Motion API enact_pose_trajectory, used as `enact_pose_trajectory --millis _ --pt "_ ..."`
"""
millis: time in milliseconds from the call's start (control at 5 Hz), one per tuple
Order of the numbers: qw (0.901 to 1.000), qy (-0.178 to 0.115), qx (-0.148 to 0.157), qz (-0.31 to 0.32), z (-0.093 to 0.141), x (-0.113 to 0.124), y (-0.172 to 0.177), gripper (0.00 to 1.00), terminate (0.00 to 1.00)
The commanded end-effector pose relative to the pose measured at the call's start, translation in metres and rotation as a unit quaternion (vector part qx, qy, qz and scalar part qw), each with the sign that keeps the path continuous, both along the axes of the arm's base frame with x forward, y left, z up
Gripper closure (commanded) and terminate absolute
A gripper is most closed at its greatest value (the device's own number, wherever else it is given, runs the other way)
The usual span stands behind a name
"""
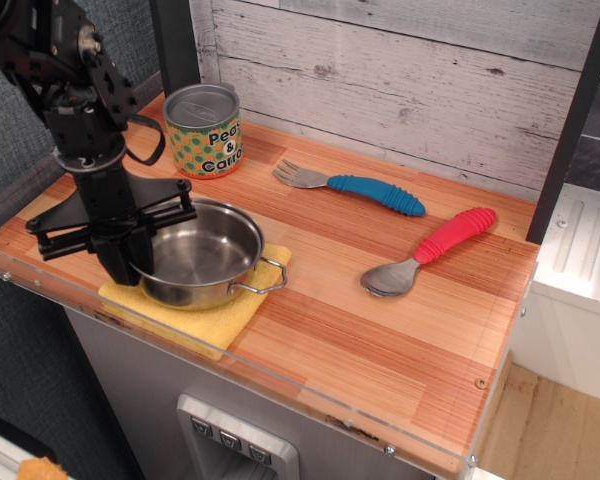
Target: Put the silver pan on the yellow rag.
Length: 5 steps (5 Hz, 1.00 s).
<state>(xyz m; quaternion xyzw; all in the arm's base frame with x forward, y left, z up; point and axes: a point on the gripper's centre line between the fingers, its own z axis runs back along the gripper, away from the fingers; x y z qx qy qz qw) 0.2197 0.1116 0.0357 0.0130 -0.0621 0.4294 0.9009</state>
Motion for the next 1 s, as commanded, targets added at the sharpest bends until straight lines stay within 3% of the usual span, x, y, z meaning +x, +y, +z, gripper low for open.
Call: enact_pose_trajectory --millis 0,200,800 --pt "1.0 -0.004 -0.003 0.002 0.003 -0.009 -0.002 1.0 0.0" --pt "0.9999 -0.002 -0.003 0.01 0.005 -0.009 0.0 0.0 0.0" --pt "0.9994 -0.016 0.031 0.005 0.049 0.0 -0.002 0.0 0.0"
